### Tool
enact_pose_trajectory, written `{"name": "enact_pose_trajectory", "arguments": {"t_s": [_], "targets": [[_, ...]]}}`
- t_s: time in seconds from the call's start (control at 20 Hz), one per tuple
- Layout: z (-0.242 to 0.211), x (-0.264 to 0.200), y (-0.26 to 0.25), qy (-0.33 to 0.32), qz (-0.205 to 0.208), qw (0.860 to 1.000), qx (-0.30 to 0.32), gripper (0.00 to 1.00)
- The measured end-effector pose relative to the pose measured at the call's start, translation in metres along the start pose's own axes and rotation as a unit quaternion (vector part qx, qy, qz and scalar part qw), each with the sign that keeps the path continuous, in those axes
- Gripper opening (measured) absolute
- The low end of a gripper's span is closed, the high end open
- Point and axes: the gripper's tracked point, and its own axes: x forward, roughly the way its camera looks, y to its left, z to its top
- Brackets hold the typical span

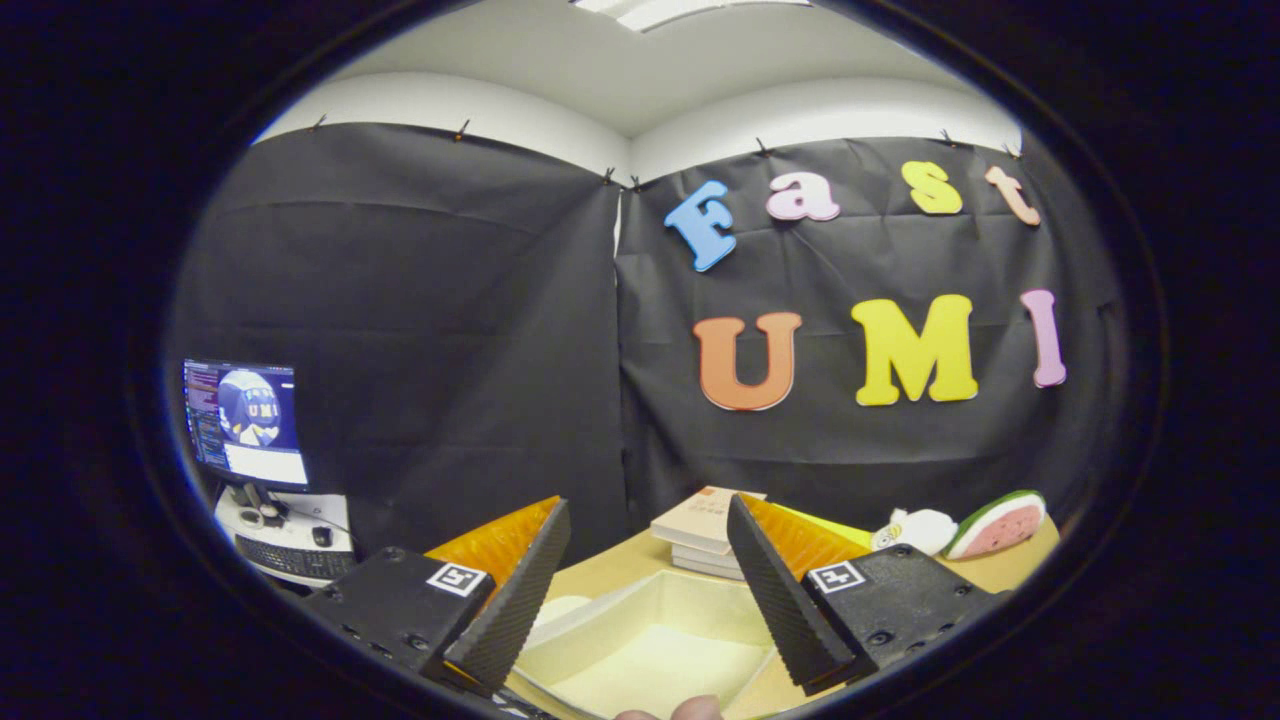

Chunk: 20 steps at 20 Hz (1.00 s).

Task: Open the storage box then place both shoes into the box .Put the left shoe in first, then the right shoe, with the right side of both shoes facing outward in a uniform manner.

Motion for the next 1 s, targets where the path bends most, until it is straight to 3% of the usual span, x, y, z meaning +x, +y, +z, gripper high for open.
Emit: {"name": "enact_pose_trajectory", "arguments": {"t_s": [0.2, 0.6, 0.75, 1.0], "targets": [[-0.015, -0.04, -0.068, 0.016, -0.072, 0.997, 0.008, 1.0], [-0.072, -0.119, -0.186, 0.106, -0.168, 0.98, 0.016, 1.0], [-0.127, -0.138, -0.223, 0.187, -0.187, 0.964, 0.036, 1.0], [-0.203, -0.154, -0.263, 0.335, -0.189, 0.919, 0.094, 1.0]]}}
